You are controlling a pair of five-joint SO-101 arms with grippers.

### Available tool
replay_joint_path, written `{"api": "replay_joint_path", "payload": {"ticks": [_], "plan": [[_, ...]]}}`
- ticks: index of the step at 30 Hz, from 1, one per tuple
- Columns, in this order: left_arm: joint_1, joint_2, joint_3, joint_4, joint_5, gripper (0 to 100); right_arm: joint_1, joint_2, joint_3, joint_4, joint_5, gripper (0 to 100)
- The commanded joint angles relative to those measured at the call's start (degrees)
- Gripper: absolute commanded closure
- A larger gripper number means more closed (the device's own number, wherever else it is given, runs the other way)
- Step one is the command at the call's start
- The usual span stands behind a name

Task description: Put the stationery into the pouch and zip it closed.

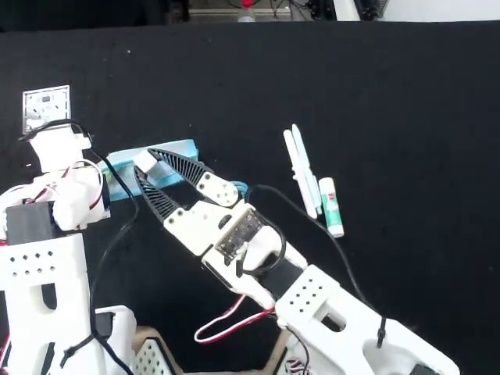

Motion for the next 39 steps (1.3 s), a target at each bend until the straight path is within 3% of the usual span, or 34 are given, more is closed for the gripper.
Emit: {"api": "replay_joint_path", "payload": {"ticks": [1, 6, 12, 18, 24, 28, 33, 39], "plan": [[-0.84, -0.18, -0.04, -0.44, 0.79, 97, 1.05, -0.92, 0.57, -0.53, -0.44, 98.8], [-0.75, -0.18, -0.04, -0.44, 0.79, 97, -2.46, -4.26, -1.27, 14.95, -0.44, 97.3], [-0.66, -0.18, -0.04, -0.53, 0.79, 97, -3.69, -7.16, -11.74, 40.53, -4.66, 80.9], [-0.75, -0.18, -0.04, -0.53, 0.79, 97, -3.43, -9.45, -22.73, 57.58, -5.80, 79.6], [-0.75, -0.18, -0.04, -0.53, 0.79, 97, -1.76, -12.97, -33.71, 72.62, -0.79, 79.7], [-0.75, -0.18, -0.04, -0.53, 0.79, 97, 6.51, -15.16, -40.40, 80.26, -2.81, 79.7], [-0.84, -0.18, -0.04, -0.53, 0.79, 97, 24.00, -13.85, -43.65, 89.58, -5.19, 79.7], [-0.48, -0.18, -0.04, -0.53, 0.79, 97, 39.91, -3.30, -38.73, 91.25, -5.27, 79.5]]}}
